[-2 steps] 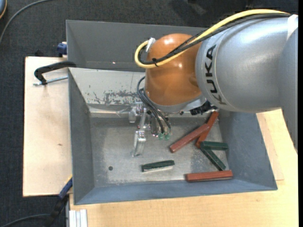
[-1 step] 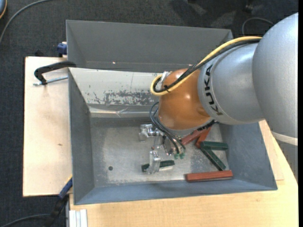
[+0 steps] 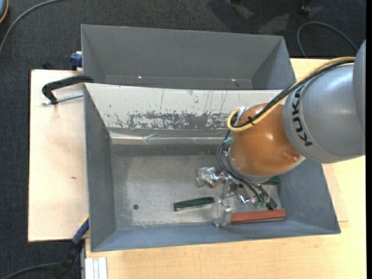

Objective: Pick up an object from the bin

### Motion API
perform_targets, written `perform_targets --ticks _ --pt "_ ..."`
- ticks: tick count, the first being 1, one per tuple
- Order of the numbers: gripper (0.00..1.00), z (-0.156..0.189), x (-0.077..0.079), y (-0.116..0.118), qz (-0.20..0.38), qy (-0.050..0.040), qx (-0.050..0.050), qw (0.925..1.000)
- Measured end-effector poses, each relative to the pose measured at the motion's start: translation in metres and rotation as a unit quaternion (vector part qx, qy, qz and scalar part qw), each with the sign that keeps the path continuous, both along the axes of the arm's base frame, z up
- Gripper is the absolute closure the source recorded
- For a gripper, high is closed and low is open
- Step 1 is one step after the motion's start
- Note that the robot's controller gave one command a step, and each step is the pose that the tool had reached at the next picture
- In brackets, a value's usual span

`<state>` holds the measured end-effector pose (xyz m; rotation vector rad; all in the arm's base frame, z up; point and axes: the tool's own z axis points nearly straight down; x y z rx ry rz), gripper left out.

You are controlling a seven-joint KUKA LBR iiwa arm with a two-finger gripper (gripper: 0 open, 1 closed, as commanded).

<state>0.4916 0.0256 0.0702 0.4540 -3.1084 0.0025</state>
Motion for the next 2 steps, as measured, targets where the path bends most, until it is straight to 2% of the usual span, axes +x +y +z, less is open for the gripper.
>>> perform_targets --ticks 1,2 --pt "1.00 0.000 0.000 0.003 0.002 -0.0001 0.001 1.0000" --pt "1.00 0.148 0.003 0.020 0.038 -0.0075 0.002 0.9992"
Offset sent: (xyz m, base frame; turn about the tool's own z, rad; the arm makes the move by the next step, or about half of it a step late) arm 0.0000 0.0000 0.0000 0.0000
